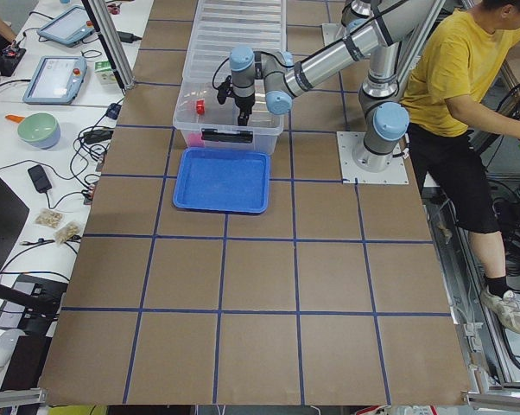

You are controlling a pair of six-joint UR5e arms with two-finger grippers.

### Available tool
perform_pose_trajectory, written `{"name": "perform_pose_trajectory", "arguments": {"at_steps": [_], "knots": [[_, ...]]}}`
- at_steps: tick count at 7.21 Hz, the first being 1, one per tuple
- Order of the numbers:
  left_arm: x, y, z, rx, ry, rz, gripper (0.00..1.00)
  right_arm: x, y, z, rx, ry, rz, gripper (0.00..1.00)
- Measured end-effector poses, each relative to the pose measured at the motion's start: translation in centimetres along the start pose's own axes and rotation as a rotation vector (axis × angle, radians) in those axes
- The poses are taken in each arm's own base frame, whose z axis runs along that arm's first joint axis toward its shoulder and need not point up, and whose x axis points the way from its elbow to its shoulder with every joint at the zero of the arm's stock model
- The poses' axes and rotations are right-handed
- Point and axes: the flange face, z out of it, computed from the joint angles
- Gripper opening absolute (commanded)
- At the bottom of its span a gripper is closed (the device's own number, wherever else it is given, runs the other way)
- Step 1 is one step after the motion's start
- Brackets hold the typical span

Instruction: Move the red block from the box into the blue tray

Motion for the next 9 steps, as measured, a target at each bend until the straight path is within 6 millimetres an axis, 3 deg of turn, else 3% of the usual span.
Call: {"name": "perform_pose_trajectory", "arguments": {"at_steps": [9], "knots": [[-0.6, -0.4, 2.8, -0.046, 0.002, -0.153, 0.99, 0.1, 0.3, -0.1, 0.003, 0.012, 0.000, 1.00]]}}
